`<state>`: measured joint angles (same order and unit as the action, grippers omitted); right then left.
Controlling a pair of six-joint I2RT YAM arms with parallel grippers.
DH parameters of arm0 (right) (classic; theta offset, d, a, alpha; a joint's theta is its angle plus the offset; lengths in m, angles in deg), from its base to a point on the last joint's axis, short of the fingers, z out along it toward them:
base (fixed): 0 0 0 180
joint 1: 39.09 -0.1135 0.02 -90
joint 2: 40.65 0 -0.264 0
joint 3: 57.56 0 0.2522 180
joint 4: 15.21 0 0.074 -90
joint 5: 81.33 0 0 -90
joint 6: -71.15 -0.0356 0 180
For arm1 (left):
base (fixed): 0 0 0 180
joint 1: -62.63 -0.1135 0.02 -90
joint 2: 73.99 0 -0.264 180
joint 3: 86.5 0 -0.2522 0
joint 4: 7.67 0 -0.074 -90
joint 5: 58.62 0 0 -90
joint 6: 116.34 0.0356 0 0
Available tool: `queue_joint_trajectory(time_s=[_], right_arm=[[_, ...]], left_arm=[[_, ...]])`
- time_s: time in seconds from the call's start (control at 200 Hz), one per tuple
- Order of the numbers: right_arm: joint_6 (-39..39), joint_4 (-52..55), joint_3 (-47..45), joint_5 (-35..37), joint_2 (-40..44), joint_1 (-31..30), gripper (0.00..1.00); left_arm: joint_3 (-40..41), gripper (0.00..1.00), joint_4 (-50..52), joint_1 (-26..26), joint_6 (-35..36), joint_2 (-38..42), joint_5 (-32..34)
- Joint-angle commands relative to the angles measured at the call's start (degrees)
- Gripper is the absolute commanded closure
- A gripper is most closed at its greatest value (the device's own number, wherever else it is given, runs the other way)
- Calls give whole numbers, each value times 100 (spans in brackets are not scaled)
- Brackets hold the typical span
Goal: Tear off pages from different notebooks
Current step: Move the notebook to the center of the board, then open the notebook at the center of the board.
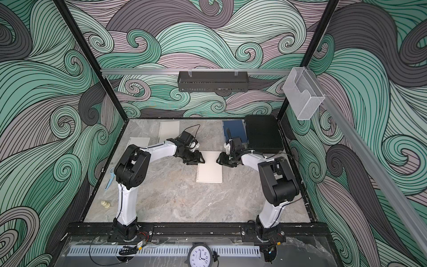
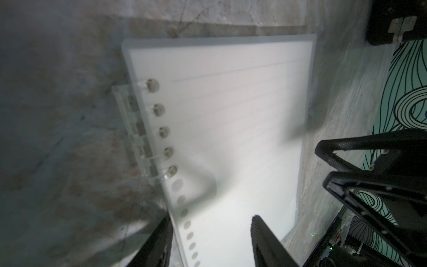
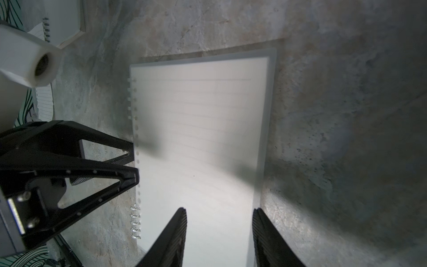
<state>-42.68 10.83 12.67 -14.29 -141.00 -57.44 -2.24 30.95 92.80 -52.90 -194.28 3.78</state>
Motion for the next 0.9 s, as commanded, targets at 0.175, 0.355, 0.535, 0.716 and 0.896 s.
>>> queue_joint_trajectory(time_s=[0.175,0.355,0.535,0.716,0.896], right_arm=[[37,23,-96,68,-184,-11,51],[20,-31,-101,-5,-234,-11,52],[-22,-169,-145,-155,-268,-11,52],[-62,-270,-167,-317,-212,-6,52],[-126,-319,-143,-499,-93,-2,52]], left_arm=[[135,45,577,94,29,-468,263],[138,45,586,103,33,-461,263],[135,45,591,98,35,-452,255],[155,45,592,120,43,-425,255],[157,45,570,138,36,-424,246]])
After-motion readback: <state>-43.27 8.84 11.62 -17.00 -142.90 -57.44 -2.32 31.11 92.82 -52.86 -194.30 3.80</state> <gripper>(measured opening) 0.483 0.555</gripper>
